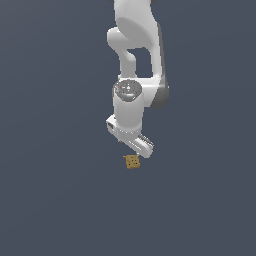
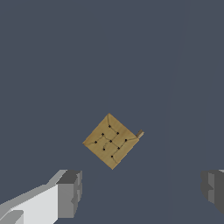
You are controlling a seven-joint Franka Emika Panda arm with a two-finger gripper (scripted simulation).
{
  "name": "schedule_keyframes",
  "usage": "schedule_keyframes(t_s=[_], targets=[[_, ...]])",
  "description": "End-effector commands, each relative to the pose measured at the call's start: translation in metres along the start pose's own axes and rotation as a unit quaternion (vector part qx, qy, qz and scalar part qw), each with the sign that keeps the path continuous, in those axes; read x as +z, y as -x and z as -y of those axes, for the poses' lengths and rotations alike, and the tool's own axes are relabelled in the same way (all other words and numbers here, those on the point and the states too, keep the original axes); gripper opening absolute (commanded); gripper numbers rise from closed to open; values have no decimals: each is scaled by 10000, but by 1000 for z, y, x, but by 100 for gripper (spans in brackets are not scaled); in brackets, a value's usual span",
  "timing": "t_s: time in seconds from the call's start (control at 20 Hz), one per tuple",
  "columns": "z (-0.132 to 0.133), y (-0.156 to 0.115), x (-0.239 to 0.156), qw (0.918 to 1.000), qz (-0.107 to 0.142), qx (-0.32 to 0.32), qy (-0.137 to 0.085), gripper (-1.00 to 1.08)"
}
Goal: Pick up the object and move it to a goal position.
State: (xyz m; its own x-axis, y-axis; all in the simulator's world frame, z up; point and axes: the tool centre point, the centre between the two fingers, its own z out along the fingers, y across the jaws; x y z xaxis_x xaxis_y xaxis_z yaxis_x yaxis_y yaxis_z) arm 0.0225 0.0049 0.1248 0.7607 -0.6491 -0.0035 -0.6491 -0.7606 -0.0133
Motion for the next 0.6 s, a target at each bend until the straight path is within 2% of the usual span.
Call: schedule_keyframes(t_s=[0.0,0.25,0.55], targets=[[2,-1,7,9993,10,373,2,100],[6,-2,20,9940,22,1096,12,100],[10,-3,36,9808,18,1951,28,100]])
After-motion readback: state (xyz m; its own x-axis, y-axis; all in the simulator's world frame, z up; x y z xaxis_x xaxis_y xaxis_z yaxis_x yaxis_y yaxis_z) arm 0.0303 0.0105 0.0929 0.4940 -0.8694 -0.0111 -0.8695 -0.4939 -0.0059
